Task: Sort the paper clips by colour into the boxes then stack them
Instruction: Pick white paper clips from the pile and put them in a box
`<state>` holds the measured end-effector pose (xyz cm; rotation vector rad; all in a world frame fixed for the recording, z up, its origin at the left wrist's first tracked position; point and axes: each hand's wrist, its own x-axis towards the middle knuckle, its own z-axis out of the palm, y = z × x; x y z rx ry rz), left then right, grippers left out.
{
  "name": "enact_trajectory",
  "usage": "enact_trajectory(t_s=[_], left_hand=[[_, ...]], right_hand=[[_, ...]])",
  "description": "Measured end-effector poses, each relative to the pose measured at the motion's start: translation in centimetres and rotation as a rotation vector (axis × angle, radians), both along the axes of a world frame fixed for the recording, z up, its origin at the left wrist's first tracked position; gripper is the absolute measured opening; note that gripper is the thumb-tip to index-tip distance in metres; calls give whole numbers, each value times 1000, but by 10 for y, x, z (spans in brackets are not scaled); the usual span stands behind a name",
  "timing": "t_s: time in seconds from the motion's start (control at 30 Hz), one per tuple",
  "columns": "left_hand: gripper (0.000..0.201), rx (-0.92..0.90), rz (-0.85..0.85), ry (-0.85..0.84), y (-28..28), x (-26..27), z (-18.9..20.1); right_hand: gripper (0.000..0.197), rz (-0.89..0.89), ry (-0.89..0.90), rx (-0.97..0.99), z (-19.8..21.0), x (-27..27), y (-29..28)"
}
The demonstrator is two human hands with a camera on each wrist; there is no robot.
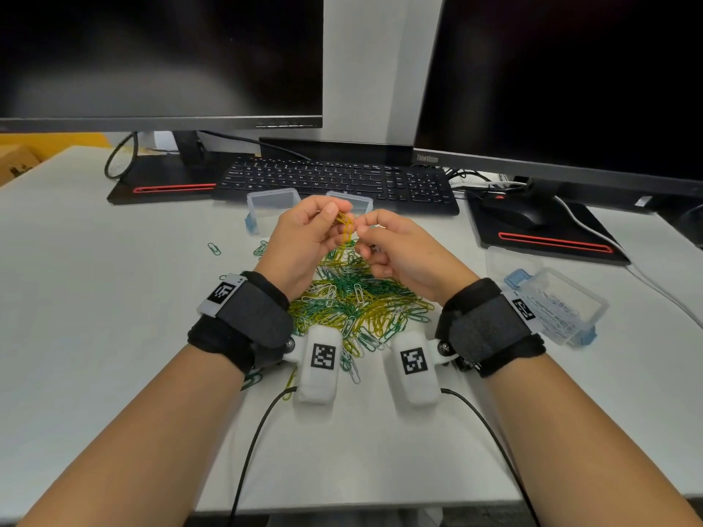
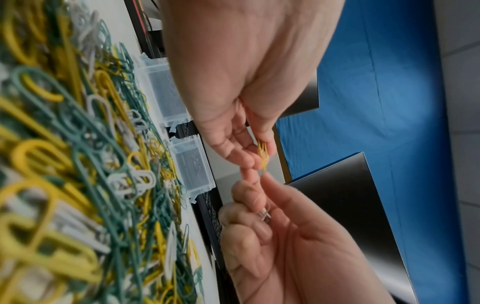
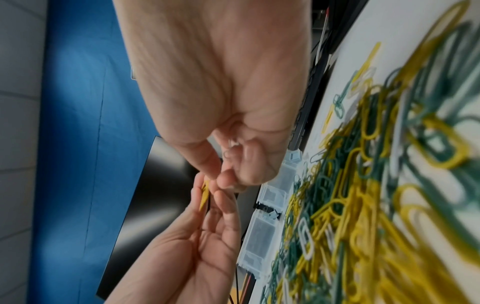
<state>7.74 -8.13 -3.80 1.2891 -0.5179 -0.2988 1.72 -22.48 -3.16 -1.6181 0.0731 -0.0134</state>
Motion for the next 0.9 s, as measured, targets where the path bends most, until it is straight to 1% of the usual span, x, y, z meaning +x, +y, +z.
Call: enact_trajectory(t_s=[0.1,0.2,0.27,0.33,0.43,0.5,0.57,0.6,0.63,0.67,0.7,0.73,0.83,0.9], left_hand=[[21,-33,15,40,0,0,0],[20,-31,34,44,0,2,0],[20,-30,38,37,-1,1,-1],[20,-19,40,37,0,0,0],[20,34,92,74,1,1,4],[21,134,198,40,4,4,5],[18,273,260,-12,7,8,6],[16,359,238,-23,9,8,6],[12,461,183,-24,11,10,5],[9,575,107,-19,13,10,4],[9,699,28,-23,15,11,3],[11,813,-39,-37,16,11,2],[22,1055,-137,-113,18,13,2],[28,1144,-158,-162,20,13,4]], right_hand=[[10,-14,-16,-18,1,0,-1],[12,-41,13,40,2,2,-2],[7,-25,33,42,3,2,-2],[10,-16,18,-12,3,1,-1],[18,-135,-2,-98,3,2,-9],[24,-165,52,-184,3,1,-18],[19,-69,138,-359,2,-3,-21],[16,-12,169,-478,2,-5,-20],[23,33,183,-592,1,-6,-18],[34,55,182,-681,0,-7,-16],[43,63,176,-742,-2,-6,-13],[45,60,166,-791,-4,-5,-12],[31,52,150,-863,-6,-3,-9],[27,65,133,-841,-6,-3,-11]])
